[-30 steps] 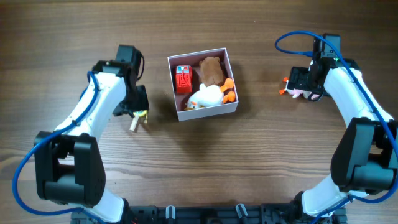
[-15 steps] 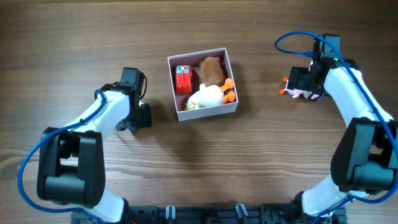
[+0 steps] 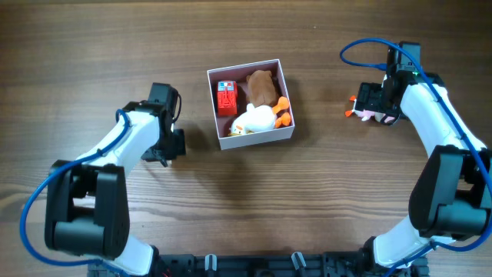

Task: Pack container
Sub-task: 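Carry the yellow mouse toy right and drop it into the box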

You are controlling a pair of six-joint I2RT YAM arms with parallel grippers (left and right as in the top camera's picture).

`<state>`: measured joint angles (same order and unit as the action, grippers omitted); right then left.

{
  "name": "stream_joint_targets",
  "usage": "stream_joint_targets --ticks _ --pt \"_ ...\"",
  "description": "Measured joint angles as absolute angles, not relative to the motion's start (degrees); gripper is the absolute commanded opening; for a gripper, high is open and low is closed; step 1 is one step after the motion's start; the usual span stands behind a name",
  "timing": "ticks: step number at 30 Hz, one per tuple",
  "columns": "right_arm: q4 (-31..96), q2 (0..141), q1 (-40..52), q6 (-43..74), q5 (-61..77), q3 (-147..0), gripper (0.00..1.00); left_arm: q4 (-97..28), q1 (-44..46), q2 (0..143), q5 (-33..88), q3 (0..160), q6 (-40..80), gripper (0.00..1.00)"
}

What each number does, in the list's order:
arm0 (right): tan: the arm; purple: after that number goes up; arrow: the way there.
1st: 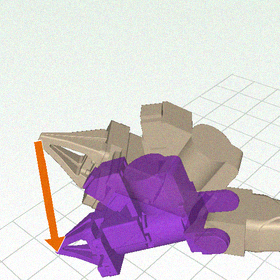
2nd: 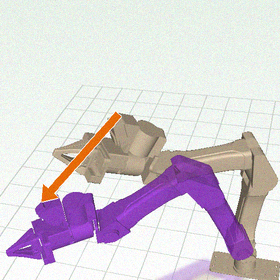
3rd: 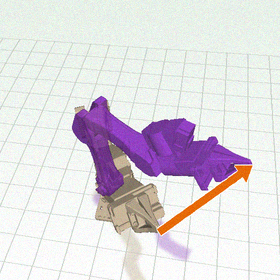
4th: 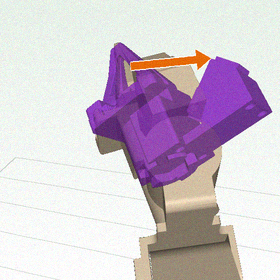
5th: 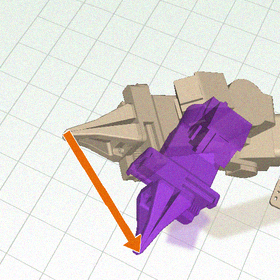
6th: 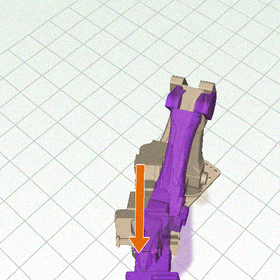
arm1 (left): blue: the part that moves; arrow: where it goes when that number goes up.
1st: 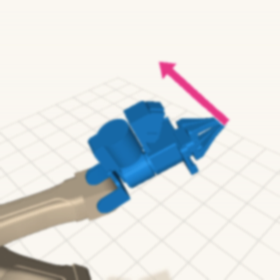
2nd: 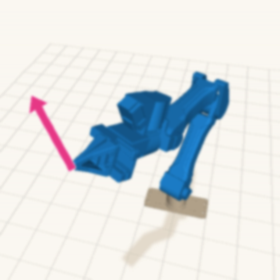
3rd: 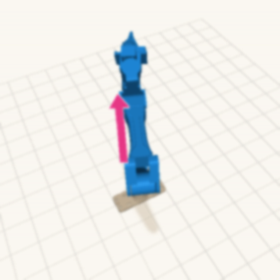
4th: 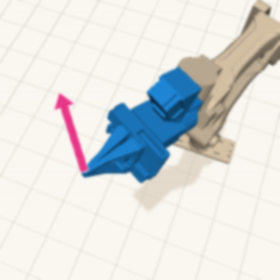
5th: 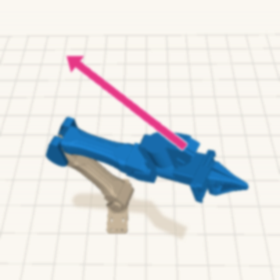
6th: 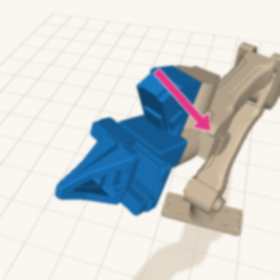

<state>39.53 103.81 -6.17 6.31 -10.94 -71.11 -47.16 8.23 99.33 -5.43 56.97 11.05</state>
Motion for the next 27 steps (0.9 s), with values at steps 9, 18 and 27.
stream_joint_targets --ticks 9,18,27 --pt "39.5 103.8 -6.2 6.3 -10.9 -71.1 0.99 -42.6 13.3 82.9 7.6 67.7 18.2 0.04" --pt "39.5 103.8 -6.2 6.3 -10.9 -71.1 1.0 -23.9 27.6 86.0 7.9 68.0 27.8 0.04" --pt "39.5 103.8 -6.2 6.3 -10.9 -71.1 1.0 -16.4 28.5 96.6 5.8 68.0 29.7 0.04"
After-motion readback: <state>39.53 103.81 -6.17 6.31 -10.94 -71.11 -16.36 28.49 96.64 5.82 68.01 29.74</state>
